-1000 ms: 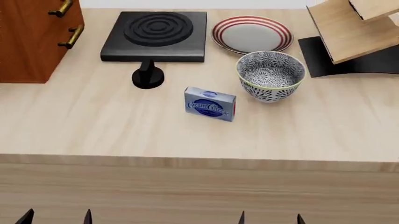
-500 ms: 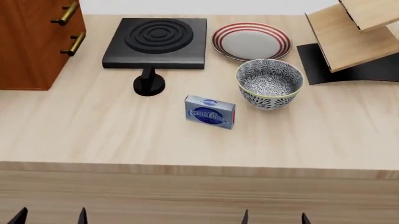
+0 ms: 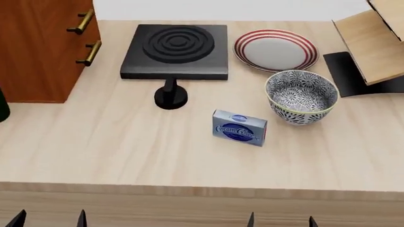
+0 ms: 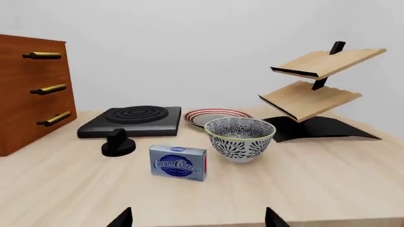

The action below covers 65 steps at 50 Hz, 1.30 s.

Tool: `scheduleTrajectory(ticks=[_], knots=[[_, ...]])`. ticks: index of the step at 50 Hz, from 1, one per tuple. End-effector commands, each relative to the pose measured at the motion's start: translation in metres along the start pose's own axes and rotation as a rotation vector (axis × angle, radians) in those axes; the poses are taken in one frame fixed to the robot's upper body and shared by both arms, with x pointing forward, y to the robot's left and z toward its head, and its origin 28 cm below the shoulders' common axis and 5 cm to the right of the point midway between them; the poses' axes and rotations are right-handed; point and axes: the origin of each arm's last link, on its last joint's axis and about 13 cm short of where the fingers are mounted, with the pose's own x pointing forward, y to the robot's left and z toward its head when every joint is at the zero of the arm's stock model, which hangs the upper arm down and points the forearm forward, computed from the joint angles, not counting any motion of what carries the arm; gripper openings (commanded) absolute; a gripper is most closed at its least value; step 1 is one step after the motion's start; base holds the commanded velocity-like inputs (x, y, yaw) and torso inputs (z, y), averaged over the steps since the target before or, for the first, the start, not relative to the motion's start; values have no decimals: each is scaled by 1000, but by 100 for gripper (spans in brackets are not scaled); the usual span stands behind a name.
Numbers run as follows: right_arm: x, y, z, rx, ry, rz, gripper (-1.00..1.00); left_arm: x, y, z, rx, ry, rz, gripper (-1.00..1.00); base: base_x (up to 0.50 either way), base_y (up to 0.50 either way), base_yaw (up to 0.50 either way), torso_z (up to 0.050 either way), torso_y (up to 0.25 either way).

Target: Pick up the cream cheese and put it in the bowl.

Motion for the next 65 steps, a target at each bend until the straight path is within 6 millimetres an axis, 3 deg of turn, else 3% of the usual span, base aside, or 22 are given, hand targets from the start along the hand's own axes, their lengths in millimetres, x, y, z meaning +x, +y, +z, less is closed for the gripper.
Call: scheduleTrajectory(ticks=[1,52,65], knots=[[0,0,1,4,1,3,100,1,0,0,-1,0,-1,100,500,0,0,0,0],[-6,-2,8,5,-29,11,100,3,3,7,-27,-2,-5,100,424,-122,0,0,0],[-33,0,29,-8,-128,15,100,1,7,14,-24,-22,1,100,33,0,0,0,1]])
